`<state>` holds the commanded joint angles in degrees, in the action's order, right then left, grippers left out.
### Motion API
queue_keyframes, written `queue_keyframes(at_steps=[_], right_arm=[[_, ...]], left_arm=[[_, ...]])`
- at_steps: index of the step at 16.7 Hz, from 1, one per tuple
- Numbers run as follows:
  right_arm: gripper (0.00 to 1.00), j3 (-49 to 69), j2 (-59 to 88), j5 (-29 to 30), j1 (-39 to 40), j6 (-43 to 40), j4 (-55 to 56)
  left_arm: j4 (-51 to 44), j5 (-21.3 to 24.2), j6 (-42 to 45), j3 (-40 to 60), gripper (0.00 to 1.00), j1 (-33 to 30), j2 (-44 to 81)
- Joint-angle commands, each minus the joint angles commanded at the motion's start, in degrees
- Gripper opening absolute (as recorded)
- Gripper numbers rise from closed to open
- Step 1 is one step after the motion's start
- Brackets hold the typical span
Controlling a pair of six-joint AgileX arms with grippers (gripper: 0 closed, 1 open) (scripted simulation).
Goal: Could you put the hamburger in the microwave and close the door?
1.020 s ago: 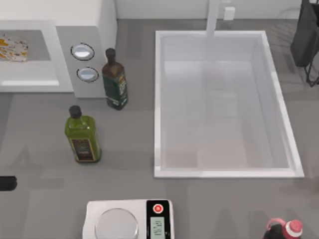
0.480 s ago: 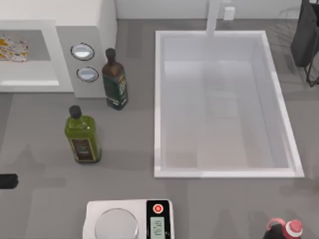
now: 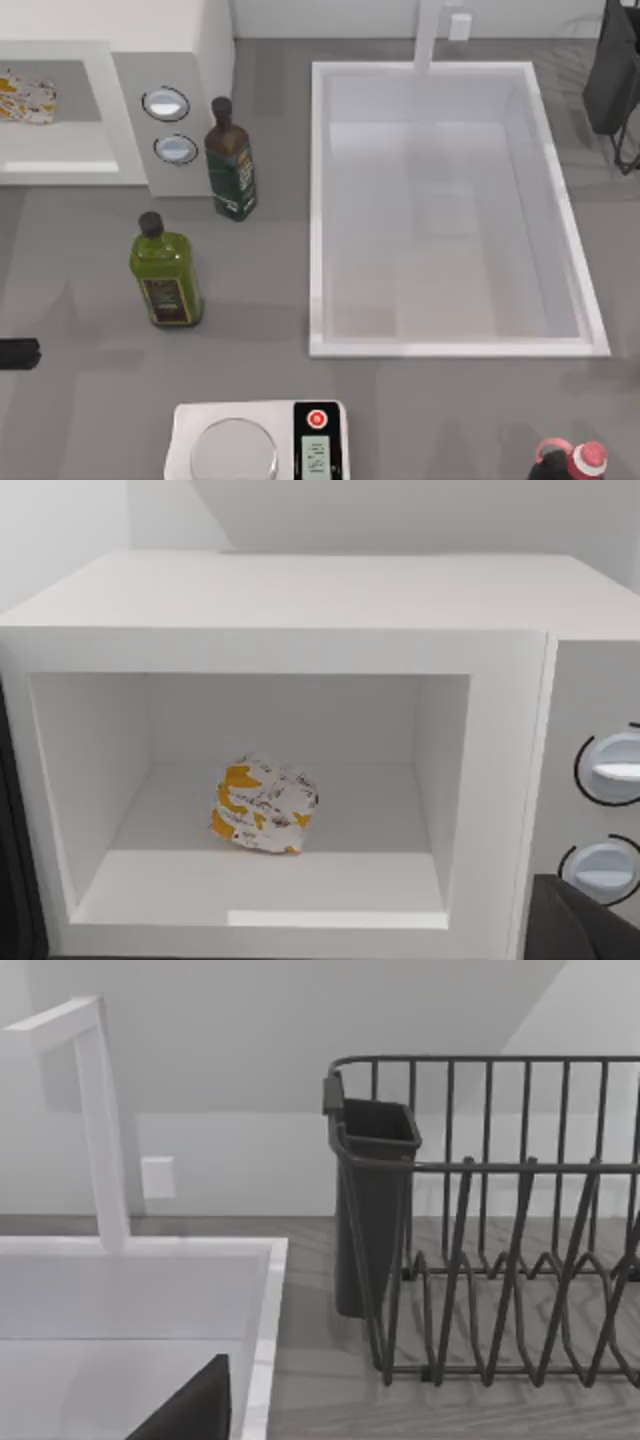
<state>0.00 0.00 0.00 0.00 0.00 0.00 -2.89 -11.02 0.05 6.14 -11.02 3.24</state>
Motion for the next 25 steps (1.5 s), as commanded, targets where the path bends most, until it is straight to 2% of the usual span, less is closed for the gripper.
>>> queue_keyframes(at_steps=[4,11,14,19,25], right_arm=[[1.00,0.0,0.0,0.0,0.0,0.0,0.0],[1.00,0.0,0.0,0.0,0.0,0.0,0.0],[1.00,0.0,0.0,0.0,0.0,0.0,0.0],[1.00,0.0,0.0,0.0,0.0,0.0,0.0],[1.00,0.0,0.0,0.0,0.0,0.0,0.0]], left_arm=[[0.0,1.1,0.0,-0.2,0.00,1.1,-0.4],[-1.1,13.1,-0.1,-1.1,0.00,13.0,-1.8],[-1.1,15.8,-0.1,-1.2,0.00,15.8,-2.4],[-1.2,14.7,-0.1,-0.8,0.00,14.8,-2.0],[-2.2,4.2,-0.1,1.0,0.00,4.2,-1.0]])
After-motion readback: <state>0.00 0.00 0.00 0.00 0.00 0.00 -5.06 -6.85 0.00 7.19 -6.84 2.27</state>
